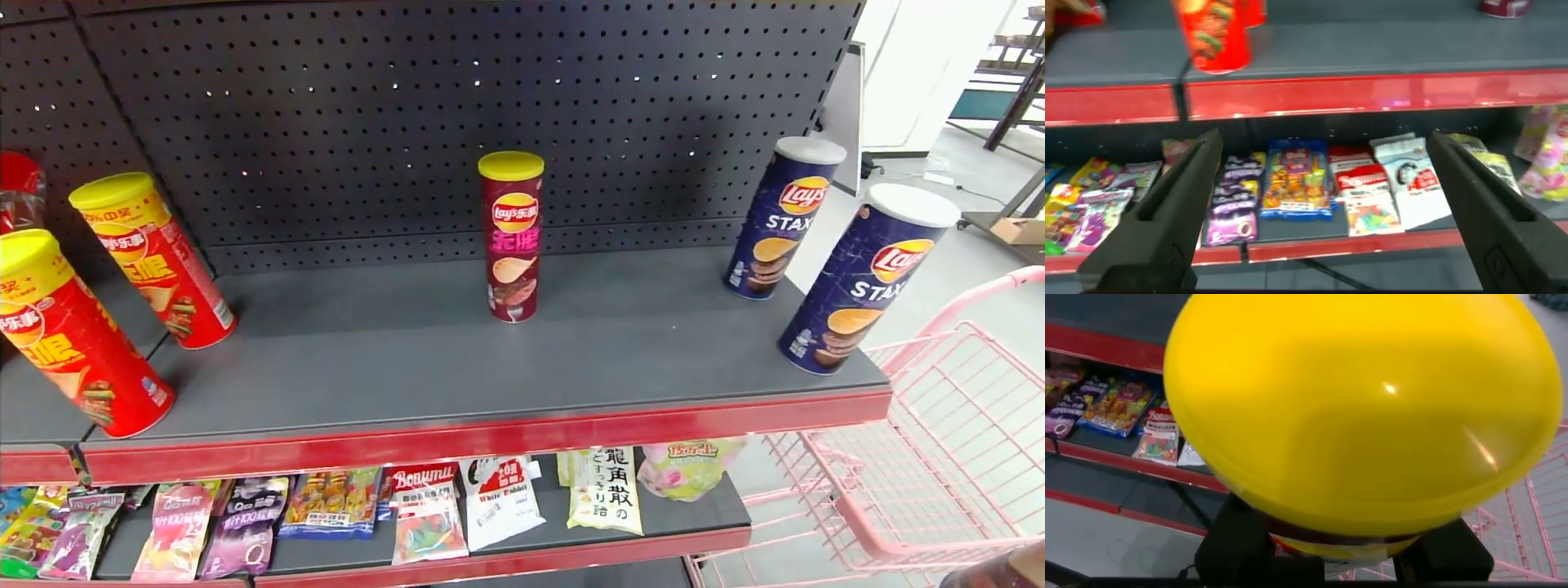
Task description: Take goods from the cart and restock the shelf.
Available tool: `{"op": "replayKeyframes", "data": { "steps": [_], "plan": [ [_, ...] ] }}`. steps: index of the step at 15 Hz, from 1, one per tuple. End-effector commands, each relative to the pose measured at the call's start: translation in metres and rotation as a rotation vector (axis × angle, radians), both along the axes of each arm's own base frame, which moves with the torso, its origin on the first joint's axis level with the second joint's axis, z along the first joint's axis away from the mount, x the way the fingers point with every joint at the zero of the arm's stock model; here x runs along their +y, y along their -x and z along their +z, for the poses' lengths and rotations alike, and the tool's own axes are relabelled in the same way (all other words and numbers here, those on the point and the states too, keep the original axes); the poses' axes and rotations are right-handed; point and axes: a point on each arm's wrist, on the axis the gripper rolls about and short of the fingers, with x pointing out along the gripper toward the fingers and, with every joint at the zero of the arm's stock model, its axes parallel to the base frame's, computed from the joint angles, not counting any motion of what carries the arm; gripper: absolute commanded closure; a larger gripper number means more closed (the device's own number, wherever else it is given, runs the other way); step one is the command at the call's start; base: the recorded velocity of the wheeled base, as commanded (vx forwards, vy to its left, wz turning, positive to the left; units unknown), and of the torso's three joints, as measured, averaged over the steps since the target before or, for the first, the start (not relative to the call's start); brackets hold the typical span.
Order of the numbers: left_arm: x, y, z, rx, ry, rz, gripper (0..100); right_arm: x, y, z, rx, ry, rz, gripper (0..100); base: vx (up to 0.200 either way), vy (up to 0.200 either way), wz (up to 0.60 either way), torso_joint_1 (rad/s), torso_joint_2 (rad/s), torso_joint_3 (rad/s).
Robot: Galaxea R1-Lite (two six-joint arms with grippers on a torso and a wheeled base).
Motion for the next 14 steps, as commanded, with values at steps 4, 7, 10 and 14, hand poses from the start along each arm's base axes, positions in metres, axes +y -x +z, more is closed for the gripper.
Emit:
{"op": "replayKeyframes", "data": {
  "steps": [4,7,10,14],
  "plan": [
    [0.0,-0.0001,0.0,0.001,0.0,0.001,0,0.0004,0.0,0.0011,-0.001,-0.002,0.019,100,0.15,0.0,0.0,-0.003,0.0,0.003],
    [0.0,-0.0001,0.0,0.001,0.0,0.001,0,0.0007,-0.0009,0.0016,0.004,-0.001,0.023,100,0.2,0.0,0.0,-0.006,0.0,0.002],
    [0.0,-0.0001,0.0,0.001,0.0,0.001,0,0.0007,-0.001,0.0012,0.006,-0.001,0.025,100,0.0,0.0,0.0,0.0,0.0,0.0],
    [0.0,-0.0001,-0.0001,0.002,0.0,0.001,0,0.0015,-0.0018,0.0031,0.006,-0.005,0.054,100,0.0,0.0,0.0,0.0,0.0,0.0]
  ]
}}
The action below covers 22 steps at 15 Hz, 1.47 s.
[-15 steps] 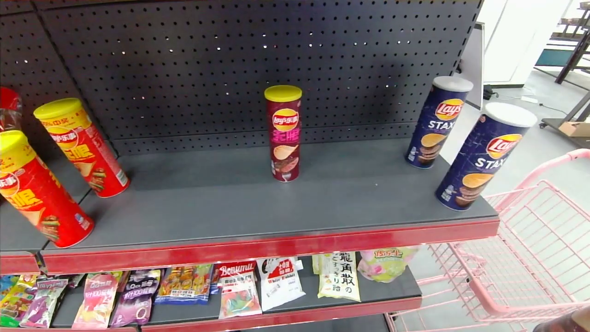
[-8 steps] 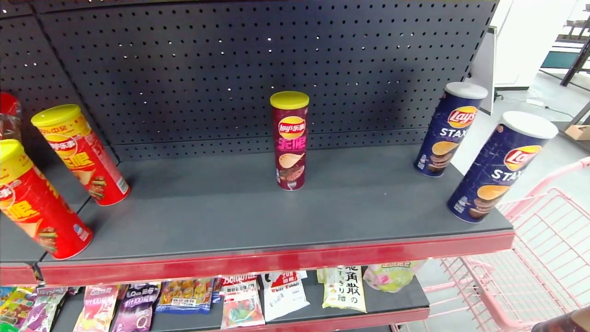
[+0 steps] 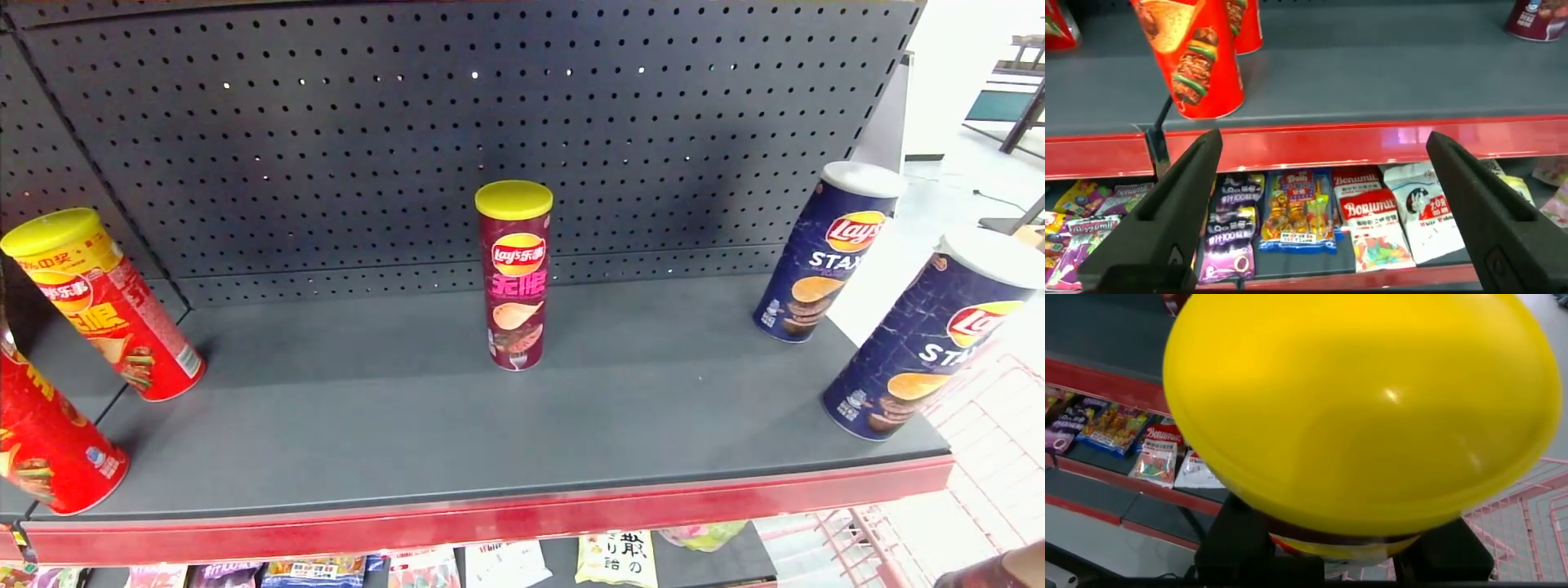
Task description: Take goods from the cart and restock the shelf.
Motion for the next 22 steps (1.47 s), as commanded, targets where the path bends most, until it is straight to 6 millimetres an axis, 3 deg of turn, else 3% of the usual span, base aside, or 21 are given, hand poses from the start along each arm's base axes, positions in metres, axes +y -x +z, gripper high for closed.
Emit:
{"op": "replayKeyframes", "data": {
  "steps": [1,6,8,9,10,11,13,14,15,16,18,22],
  "plan": [
    [0.0,-0.001,0.0,0.009,-0.002,-0.003,0,0.0,0.0,0.001,-0.002,-0.002,0.017,100,0.0,0.0,0.0,0.0,0.0,0.0],
    [0.0,-0.005,0.002,0.059,-0.017,-0.057,0,0.005,-0.005,0.013,0.009,-0.019,0.161,100,0.0,0.0,0.0,0.0,0.0,0.0],
    [-0.001,-0.01,0.068,0.008,0.011,-0.119,0,0.006,-0.01,0.019,0.017,-0.018,0.166,100,0.0,0.0,0.0,0.0,0.0,0.0],
    [-0.002,-0.021,0.102,0.014,0.063,-0.145,0,0.007,-0.014,0.02,0.034,-0.017,0.175,100,0.0,0.0,0.0,0.0,0.0,0.0],
    [-0.006,-0.044,0.136,0.05,0.05,-0.281,0,0.008,-0.019,0.02,0.065,-0.014,0.197,100,0.0,0.0,0.0,0.0,0.0,0.0],
    [-0.009,-0.053,0.142,0.068,0.017,-0.349,0,0.009,-0.022,0.02,0.078,-0.012,0.202,100,0.0,0.0,0.0,0.0,0.0,0.0],
    [-0.024,-0.11,0.164,0.167,-0.028,-0.609,0,0.013,-0.038,0.026,0.088,-0.011,0.218,100,0.0,0.0,0.0,0.0,0.0,0.0],
    [-0.03,-0.133,0.161,0.204,-0.054,-0.653,0,0.016,-0.046,0.033,0.073,-0.013,0.231,100,0.0,0.0,0.0,0.0,0.0,0.0],
    [-0.033,-0.143,0.159,0.222,-0.065,-0.67,0,0.018,-0.051,0.038,0.066,-0.014,0.246,100,0.0,0.0,0.0,0.0,0.0,0.0],
    [-0.044,-0.173,0.154,0.256,-0.07,-0.702,0,0.024,-0.064,0.047,0.065,-0.014,0.278,100,0.0,0.0,0.0,0.0,0.0,0.0],
    [-0.061,-0.21,0.151,0.27,-0.073,-0.744,0,0.029,-0.077,0.051,0.075,-0.01,0.295,100,0.0,0.0,0.0,0.0,0.0,0.0],
    [-0.101,-0.265,0.137,0.338,-0.079,-0.856,0,0.033,-0.087,0.054,0.101,-0.009,0.302,100,0.0,0.0,0.0,0.0,0.0,0.0]
  ]
}}
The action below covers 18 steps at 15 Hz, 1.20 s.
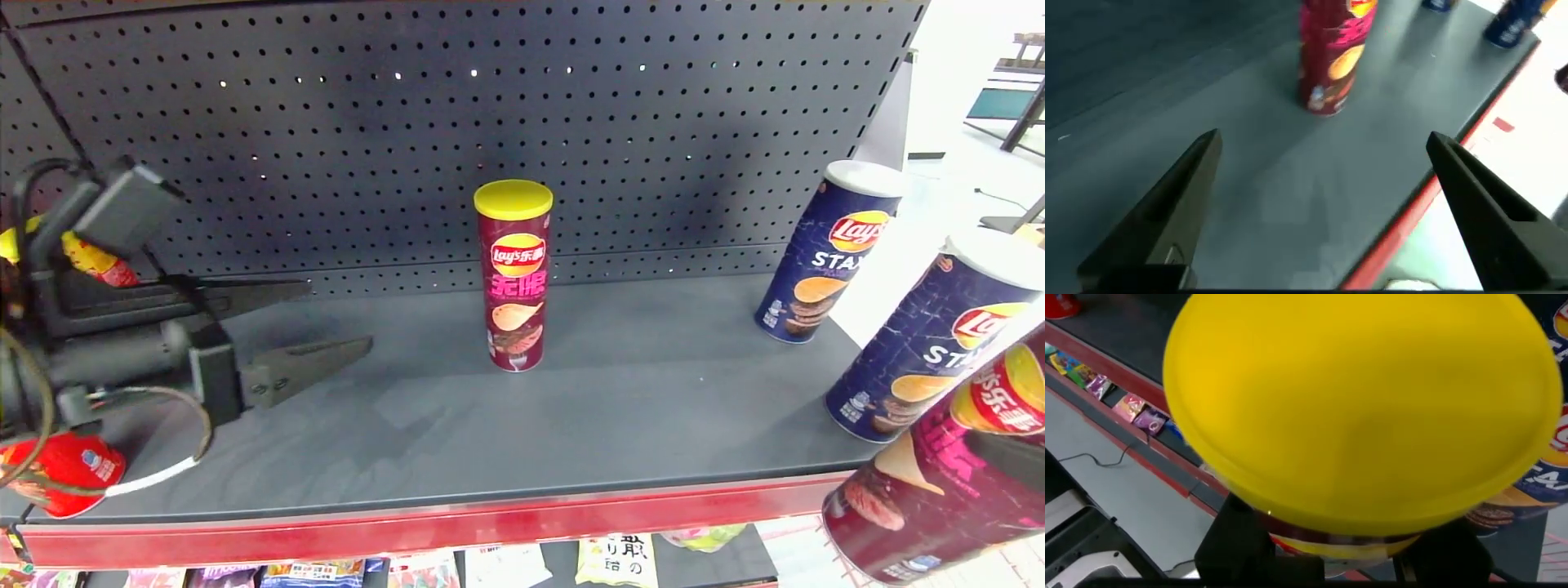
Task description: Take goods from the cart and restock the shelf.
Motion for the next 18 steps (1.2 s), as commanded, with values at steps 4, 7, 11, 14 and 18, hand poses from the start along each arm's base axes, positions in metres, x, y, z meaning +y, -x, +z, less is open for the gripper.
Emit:
{"op": "replayKeyframes", "data": {
  "steps": [4,7,11,14,18],
  "plan": [
    [-0.062,-0.098,-0.021,0.081,-0.024,-0.135,0,0.004,-0.011,0.003,0.04,-0.011,-0.003,100,0.0,0.0,0.0,0.0,0.0,0.0],
    [-0.084,-0.115,-0.021,0.069,-0.019,-0.177,0,0.004,-0.011,0.004,0.046,-0.027,-0.006,100,0.0,0.0,0.0,0.0,0.0,0.0],
    [-0.098,-0.129,-0.023,0.061,-0.017,-0.197,0,0.004,-0.01,0.004,0.046,-0.03,-0.008,100,0.0,0.0,0.0,0.0,0.0,0.0],
    [-0.104,-0.14,-0.025,0.053,-0.015,-0.2,0,0.003,-0.009,0.0,0.053,-0.027,-0.009,100,0.0,0.0,0.0,0.0,0.0,0.0],
    [-0.117,-0.154,-0.026,0.037,-0.007,-0.212,0,0.003,-0.009,0.001,0.054,-0.028,-0.01,100,0.0,0.0,0.0,0.0,0.0,0.0]
  ]
}}
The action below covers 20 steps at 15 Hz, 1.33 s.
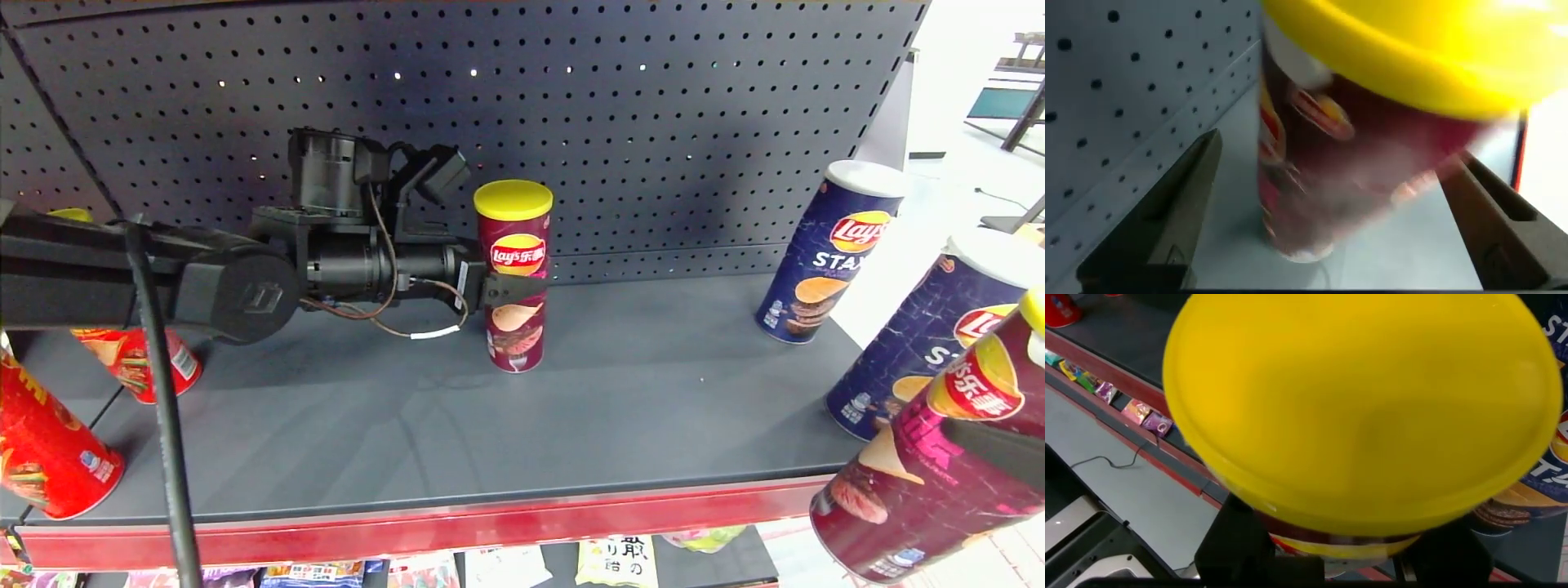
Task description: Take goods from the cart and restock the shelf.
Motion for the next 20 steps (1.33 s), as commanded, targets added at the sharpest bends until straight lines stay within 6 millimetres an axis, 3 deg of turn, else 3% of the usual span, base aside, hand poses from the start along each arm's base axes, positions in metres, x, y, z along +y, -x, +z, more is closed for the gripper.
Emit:
{"op": "replayKeyframes", "data": {
  "steps": [1,4,7,8,11,14,17,20],
  "plan": [
    [-0.007,-0.012,-0.002,-0.011,0.006,-0.002,0,0.0,0.0,0.0,-0.002,-0.001,0.001,100,0.0,0.0,0.0,0.0,0.0,0.0],
    [-0.011,-0.02,-0.001,-0.022,0.013,-0.002,0,0.0,0.0,0.0,-0.001,-0.002,-0.001,100,0.0,0.0,0.0,0.0,0.0,0.0],
    [-0.018,-0.016,-0.002,-0.017,0.012,-0.023,0,0.0,0.0,0.0,0.001,-0.002,-0.006,100,0.0,0.0,0.0,0.0,0.0,0.0],
    [-0.019,-0.014,-0.001,-0.013,0.011,-0.026,100,0.0,0.0,0.0,0.002,-0.002,-0.006,100,0.0,0.0,0.0,0.0,0.0,0.0],
    [-0.013,0.004,0.004,-0.004,0.009,-0.036,100,0.0,-0.001,0.0,0.004,-0.001,-0.006,100,0.0,0.0,0.0,0.0,0.0,0.0],
    [0.006,0.037,0.0,0.044,0.0,-0.075,100,0.0,-0.002,0.0,0.007,0.0,-0.006,100,0.0,0.0,0.0,0.0,0.0,0.0],
    [0.029,0.083,0.0,0.082,0.009,-0.149,100,0.0,-0.002,0.0,0.006,0.001,-0.006,100,0.0,0.0,0.0,0.0,0.0,0.0],
    [0.043,0.111,-0.008,0.113,0.002,-0.17,100,0.0,-0.002,-0.001,0.008,0.0,-0.004,100,0.0,0.0,0.0,0.0,0.0,0.0]
  ]
}}
